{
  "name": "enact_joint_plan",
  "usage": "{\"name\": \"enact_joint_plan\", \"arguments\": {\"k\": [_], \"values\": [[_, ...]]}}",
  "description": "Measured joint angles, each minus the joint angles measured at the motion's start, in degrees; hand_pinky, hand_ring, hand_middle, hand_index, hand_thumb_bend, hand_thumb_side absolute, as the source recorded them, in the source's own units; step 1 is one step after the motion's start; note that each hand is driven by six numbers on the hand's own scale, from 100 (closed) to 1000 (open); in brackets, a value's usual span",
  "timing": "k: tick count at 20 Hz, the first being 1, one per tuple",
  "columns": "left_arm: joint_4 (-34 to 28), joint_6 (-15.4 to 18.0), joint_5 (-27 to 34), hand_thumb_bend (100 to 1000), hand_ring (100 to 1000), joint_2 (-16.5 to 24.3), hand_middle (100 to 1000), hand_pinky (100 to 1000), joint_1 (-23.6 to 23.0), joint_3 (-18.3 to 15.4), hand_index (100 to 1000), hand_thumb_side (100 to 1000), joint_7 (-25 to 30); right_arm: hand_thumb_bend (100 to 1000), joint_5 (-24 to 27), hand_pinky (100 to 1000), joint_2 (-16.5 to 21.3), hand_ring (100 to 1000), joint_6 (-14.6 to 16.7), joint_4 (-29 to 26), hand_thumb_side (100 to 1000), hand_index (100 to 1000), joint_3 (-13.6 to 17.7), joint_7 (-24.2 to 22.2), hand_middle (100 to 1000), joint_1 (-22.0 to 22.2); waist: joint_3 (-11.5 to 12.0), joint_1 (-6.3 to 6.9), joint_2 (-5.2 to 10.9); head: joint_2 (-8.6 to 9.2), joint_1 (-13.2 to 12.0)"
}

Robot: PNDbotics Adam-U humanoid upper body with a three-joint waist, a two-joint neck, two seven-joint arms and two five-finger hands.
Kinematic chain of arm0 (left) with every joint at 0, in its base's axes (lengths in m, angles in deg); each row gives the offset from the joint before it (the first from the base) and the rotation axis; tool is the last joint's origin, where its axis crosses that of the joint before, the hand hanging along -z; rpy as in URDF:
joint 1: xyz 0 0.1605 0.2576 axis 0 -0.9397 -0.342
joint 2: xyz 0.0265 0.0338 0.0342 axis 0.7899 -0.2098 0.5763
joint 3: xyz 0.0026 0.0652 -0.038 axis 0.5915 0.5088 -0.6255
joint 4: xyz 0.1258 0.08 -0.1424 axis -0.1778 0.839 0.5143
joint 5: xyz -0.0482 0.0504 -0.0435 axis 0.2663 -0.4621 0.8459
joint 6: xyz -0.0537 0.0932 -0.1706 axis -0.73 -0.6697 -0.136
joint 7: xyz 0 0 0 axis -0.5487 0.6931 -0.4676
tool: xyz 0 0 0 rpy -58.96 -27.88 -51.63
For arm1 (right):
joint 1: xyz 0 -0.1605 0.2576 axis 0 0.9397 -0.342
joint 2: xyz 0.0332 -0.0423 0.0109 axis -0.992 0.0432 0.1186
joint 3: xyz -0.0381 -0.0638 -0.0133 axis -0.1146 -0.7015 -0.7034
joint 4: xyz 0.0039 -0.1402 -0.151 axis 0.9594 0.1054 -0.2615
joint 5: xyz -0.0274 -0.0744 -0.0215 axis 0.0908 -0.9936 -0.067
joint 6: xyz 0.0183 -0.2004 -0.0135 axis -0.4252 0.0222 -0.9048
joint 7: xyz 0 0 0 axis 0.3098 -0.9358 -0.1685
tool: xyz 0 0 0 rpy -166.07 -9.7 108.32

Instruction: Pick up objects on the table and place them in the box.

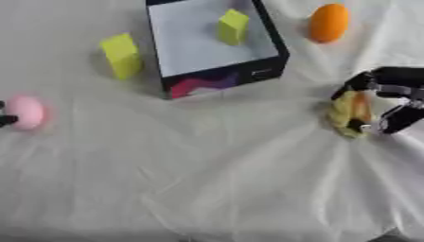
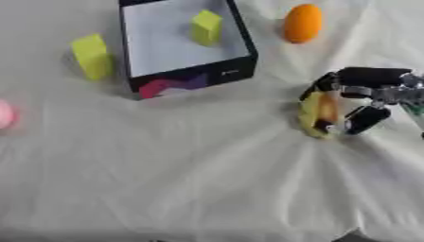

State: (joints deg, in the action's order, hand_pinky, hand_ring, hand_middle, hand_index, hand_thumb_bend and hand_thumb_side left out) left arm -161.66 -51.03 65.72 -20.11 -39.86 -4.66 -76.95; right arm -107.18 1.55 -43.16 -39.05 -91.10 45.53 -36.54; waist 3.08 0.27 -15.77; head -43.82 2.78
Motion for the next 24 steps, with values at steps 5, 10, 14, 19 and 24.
{"name": "enact_joint_plan", "arguments": {"k": [5,10,14,19,24], "values": [[0.0,0.0,-0.1,100,617,0.0,680,836,0.0,0.0,729,803,0.0,100,2.6,827,0.6,731,-0.2,-3.1,343,743,0.0,-0.2,562,0.9,-0.6,0.0,0.0,0.0,-0.1],[0.0,0.0,-0.1,100,617,0.0,681,837,0.0,0.0,729,799,0.0,100,4.7,818,1.4,725,-0.4,-6.2,365,735,0.0,-0.4,561,1.1,-0.7,0.0,0.0,0.0,-0.1],[0.0,0.0,-0.1,100,617,0.0,681,837,-0.2,0.0,729,795,-0.1,100,5.5,812,2.1,715,-0.4,-8.3,373,715,0.0,-0.4,554,1.2,-1.0,0.0,0.0,0.0,-0.1],[0.0,0.1,-0.1,100,617,0.0,681,837,-0.3,0.0,729,794,-0.3,100,6.6,787,2.9,667,-0.1,-10.4,390,617,0.2,-0.1,494,1.1,-1.1,0.0,0.02,0.0,-0.1],[0.0,0.0,-0.1,100,616,0.0,681,836,-0.4,-0.1,729,792,-0.5,111,6.8,772,3.2,616,0.7,-11.7,423,550,0.5,0.7,437,0.3,-0.9,0.0,0.07,0.0,-0.1]]}}
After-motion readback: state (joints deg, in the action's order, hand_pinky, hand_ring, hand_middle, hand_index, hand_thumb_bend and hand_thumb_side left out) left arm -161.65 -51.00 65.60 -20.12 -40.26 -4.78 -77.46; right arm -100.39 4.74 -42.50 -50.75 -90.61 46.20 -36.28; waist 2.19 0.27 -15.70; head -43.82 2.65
